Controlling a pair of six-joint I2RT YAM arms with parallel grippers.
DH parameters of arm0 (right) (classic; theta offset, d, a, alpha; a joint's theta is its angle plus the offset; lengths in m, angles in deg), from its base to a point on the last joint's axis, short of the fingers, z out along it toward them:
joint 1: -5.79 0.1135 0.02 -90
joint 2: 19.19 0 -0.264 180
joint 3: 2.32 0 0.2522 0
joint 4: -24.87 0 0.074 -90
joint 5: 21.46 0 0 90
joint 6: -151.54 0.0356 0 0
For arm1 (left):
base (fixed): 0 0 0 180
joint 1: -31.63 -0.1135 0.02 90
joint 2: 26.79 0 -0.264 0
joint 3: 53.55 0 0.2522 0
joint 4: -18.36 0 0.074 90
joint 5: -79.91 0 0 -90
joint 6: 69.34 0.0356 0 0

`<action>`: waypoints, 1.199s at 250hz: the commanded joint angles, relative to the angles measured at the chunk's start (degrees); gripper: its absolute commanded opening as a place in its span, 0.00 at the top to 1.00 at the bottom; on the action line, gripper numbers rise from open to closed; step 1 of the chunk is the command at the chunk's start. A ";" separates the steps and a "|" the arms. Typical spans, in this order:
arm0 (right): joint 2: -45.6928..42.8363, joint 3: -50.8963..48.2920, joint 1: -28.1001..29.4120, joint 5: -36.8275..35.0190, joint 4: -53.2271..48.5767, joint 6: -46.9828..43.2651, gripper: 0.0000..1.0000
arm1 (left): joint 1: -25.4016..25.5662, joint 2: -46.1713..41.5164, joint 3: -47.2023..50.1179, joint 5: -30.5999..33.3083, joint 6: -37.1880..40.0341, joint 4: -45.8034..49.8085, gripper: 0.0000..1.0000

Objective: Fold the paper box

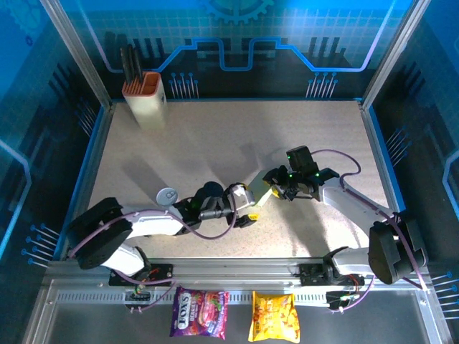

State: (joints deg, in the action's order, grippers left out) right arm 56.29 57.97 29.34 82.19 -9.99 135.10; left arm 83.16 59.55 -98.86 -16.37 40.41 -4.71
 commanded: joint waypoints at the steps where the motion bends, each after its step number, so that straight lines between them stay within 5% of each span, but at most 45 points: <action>1: -1.03 1.84 -0.30 -1.41 -2.44 1.75 0.58 | 1.87 3.49 1.62 10.15 3.04 -11.69 0.15; 57: -1.22 2.22 0.00 -2.14 -3.15 1.89 0.58 | 3.49 9.56 1.81 15.98 4.02 -21.15 0.20; 166: -1.72 3.63 0.71 -5.57 -6.78 1.60 0.57 | 3.76 12.88 3.59 16.30 2.92 -27.07 0.54; 249: -3.05 9.22 0.70 -11.03 -14.62 -2.89 0.35 | 3.10 14.90 4.49 14.21 -2.24 -30.29 0.56; 300: -4.76 13.23 -0.02 -17.29 -20.78 -9.31 0.31 | 1.47 16.34 5.18 11.15 -6.63 -30.92 0.56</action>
State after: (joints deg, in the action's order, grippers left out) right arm 53.43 68.15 29.75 70.79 -24.15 130.69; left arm 85.89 74.55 -94.92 -2.36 38.47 -32.15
